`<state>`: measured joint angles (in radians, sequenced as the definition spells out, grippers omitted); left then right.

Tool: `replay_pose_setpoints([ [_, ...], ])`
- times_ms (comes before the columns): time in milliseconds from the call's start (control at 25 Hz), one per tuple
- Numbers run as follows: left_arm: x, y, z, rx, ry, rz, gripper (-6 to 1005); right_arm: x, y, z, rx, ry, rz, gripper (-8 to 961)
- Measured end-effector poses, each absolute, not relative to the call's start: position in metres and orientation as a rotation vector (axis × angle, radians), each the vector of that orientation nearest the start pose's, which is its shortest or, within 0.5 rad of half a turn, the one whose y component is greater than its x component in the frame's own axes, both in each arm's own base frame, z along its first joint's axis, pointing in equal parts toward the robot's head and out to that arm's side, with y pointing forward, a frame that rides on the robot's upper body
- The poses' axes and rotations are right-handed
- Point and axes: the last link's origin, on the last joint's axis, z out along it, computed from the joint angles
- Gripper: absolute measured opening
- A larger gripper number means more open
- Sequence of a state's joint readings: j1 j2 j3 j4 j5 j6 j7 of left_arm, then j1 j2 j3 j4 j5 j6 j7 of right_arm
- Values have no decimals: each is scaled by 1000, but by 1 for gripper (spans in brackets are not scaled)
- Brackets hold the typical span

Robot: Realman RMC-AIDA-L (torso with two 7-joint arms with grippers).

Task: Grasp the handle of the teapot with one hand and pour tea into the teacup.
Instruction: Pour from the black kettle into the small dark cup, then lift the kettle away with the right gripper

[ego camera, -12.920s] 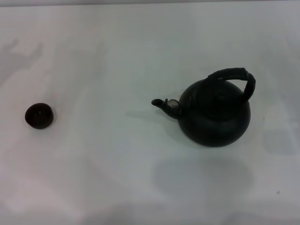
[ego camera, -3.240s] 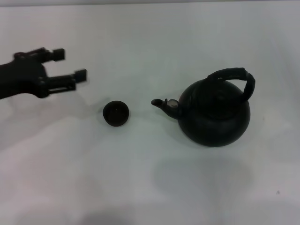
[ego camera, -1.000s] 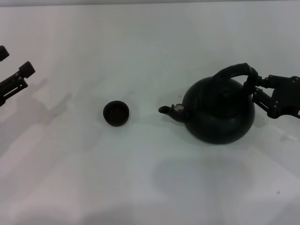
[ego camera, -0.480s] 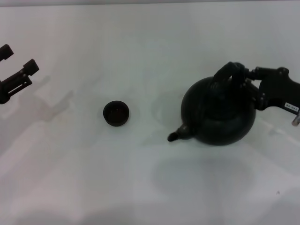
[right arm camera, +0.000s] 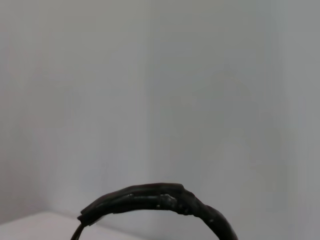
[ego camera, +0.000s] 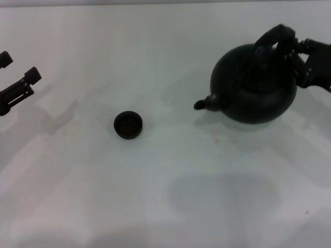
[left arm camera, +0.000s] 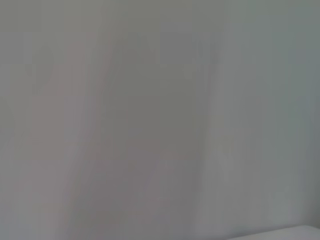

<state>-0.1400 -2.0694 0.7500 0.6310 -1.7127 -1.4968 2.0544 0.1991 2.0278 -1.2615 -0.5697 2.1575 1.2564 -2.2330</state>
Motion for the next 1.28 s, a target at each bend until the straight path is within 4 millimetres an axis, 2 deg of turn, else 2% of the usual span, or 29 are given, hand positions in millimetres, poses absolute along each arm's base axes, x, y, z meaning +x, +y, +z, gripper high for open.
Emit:
replay_pose_setpoints([
  [240, -351, 252, 44, -2088, -646, -878, 866, 303, 305, 3, -2139, 497, 869, 159],
  [600, -365, 243, 40, -2025, -679, -844, 866, 267, 323, -22, -2195, 363, 688, 157],
  [920, -377, 239, 38, -1993, -735, -788, 866, 226, 324, -41, -2223, 222, 565, 156],
  [1280, -384, 237, 33, -1979, -759, -743, 866, 195, 313, -61, -2227, 53, 400, 154],
])
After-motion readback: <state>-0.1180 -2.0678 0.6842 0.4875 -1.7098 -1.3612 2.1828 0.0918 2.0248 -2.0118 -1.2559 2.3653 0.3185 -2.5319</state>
